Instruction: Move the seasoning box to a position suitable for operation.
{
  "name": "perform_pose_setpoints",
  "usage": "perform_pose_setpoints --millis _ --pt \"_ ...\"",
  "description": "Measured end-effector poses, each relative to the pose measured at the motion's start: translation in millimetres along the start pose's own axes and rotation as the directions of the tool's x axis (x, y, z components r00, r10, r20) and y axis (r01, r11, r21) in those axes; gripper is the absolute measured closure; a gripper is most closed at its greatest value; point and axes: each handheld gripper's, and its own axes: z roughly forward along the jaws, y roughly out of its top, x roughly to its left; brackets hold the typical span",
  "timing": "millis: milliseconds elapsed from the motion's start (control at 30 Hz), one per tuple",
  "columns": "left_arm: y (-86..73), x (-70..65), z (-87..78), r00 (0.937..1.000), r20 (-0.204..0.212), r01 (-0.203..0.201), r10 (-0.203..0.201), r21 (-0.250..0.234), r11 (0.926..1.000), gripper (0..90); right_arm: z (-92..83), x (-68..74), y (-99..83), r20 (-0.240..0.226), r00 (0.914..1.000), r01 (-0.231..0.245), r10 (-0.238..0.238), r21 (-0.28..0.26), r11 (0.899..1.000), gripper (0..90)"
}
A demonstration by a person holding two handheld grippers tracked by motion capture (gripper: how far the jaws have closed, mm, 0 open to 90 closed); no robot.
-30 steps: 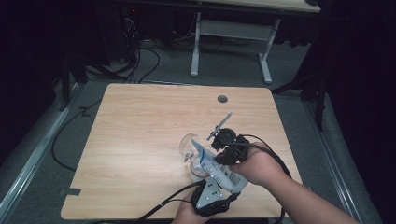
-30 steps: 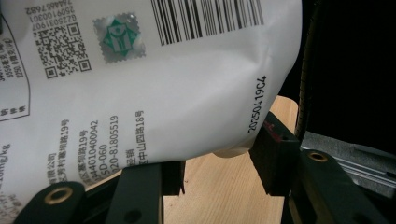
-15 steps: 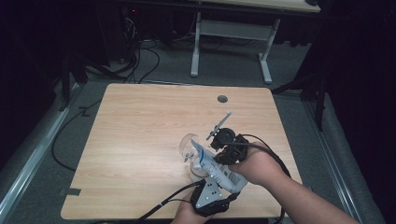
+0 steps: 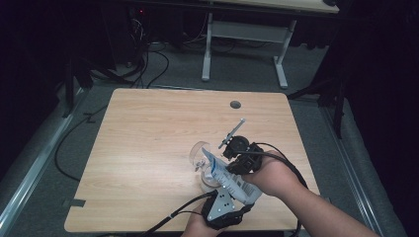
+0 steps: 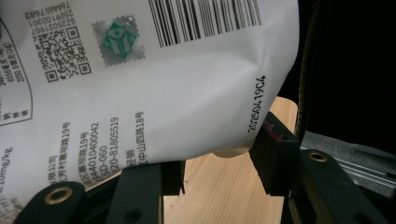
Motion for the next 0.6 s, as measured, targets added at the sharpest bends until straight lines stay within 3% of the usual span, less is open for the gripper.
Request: perform_pose_setpoints --millis 600 --pt "0.6 -0.3 -0.9 1.0000 0.000 0.000 0.000 -0.006 1.0000 57.6 0.2 0.3 1.8 0.002 1.0000 0.004 -0.004 -0.003 1.000 89.6"
